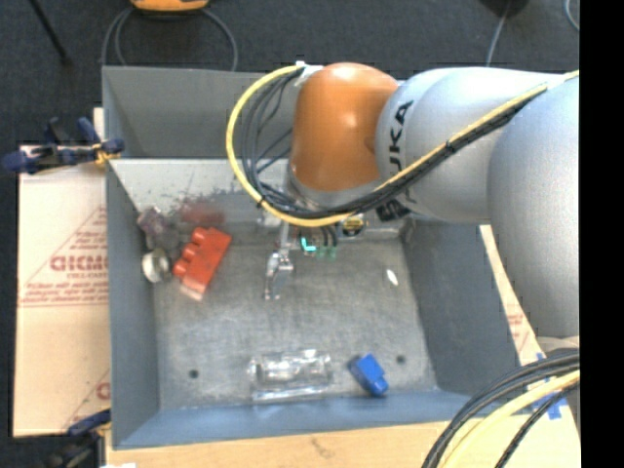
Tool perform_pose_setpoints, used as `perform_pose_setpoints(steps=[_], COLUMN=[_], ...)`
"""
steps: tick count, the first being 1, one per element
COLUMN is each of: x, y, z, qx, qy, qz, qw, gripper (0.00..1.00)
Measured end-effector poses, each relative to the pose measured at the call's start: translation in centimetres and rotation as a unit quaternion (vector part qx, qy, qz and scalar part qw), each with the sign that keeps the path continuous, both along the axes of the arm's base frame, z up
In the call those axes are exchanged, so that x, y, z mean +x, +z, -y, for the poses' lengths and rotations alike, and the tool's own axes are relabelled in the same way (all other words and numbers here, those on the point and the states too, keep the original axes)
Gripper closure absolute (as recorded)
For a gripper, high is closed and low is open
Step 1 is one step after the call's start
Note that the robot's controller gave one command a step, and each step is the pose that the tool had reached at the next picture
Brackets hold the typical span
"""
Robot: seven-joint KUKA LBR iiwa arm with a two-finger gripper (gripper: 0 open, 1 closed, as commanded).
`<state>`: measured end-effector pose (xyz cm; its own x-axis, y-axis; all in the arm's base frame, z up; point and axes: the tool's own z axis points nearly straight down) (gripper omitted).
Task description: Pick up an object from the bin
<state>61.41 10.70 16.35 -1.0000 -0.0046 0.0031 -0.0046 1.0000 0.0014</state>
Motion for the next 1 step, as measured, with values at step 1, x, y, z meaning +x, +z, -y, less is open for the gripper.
perform_pose_setpoints(steps=[1], x=[3.91], y=[-5.32], z=[3.62], qx=[-0.002], qy=[0.032], qz=[0.0035], qw=[0.9995], gripper=[0.00])
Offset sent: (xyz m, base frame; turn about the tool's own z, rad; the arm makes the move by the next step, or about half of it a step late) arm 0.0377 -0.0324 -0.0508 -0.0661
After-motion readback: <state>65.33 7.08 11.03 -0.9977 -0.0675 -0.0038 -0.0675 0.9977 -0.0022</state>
